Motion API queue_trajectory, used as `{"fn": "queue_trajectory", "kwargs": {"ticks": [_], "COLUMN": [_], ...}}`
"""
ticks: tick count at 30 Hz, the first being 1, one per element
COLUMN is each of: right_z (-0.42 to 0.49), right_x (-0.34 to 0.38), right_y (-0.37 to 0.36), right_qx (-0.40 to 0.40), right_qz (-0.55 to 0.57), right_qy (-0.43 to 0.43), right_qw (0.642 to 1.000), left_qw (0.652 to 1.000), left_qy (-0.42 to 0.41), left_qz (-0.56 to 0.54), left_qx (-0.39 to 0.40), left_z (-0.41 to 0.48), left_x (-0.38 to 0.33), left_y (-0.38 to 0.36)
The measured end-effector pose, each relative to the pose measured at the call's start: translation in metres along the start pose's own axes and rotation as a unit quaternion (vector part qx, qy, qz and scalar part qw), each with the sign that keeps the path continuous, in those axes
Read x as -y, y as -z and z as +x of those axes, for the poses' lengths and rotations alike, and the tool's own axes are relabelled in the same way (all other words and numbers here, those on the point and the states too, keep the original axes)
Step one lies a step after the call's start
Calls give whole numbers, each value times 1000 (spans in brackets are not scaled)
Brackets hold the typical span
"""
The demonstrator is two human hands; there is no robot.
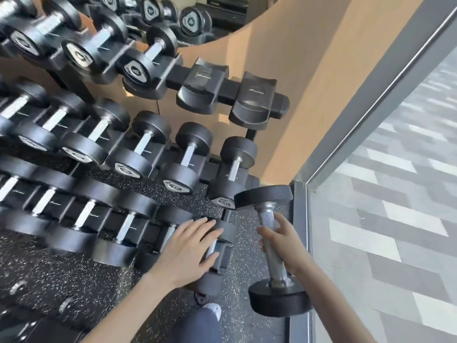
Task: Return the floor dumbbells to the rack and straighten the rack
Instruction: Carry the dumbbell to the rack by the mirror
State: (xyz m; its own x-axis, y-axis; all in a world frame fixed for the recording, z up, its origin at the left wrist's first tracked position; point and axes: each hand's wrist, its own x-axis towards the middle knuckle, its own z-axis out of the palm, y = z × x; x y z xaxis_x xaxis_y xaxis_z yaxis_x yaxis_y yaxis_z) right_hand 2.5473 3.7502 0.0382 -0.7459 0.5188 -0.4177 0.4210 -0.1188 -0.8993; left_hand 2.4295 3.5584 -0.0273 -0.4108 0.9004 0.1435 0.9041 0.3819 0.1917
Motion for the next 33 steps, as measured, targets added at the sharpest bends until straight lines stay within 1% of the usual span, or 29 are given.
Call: {"fn": "queue_trajectory", "kwargs": {"ticks": [7, 10, 12, 15, 20, 26, 29, 33], "right_z": [67, 100, 123, 163, 230, 306, 338, 379], "right_x": [51, 65, 73, 82, 111, 157, 179, 200], "right_y": [32, 46, 59, 83, 137, 196, 212, 221], "right_qx": [25, 42, 65, 100, 172, 215, 239, 289], "right_qz": [-69, -63, -48, -58, -94, -146, -148, -176], "right_qy": [76, 77, 73, 71, 84, 127, 144, 146], "right_qw": [994, 994, 994, 991, 977, 957, 949, 930], "left_qw": [1000, 999, 999, 997, 991, 979, 973, 963], "left_qy": [7, 34, 47, 72, 127, 194, 221, 257], "left_qz": [18, 9, 12, 23, 39, 47, 54, 60], "left_qx": [-2, -8, -19, -36, -36, -44, -40, -60], "left_z": [74, 103, 124, 157, 228, 316, 352, 384], "left_x": [19, 20, 18, 9, -18, -51, -57, -51], "left_y": [7, 7, 4, -2, -17, -25, -27, -23]}}
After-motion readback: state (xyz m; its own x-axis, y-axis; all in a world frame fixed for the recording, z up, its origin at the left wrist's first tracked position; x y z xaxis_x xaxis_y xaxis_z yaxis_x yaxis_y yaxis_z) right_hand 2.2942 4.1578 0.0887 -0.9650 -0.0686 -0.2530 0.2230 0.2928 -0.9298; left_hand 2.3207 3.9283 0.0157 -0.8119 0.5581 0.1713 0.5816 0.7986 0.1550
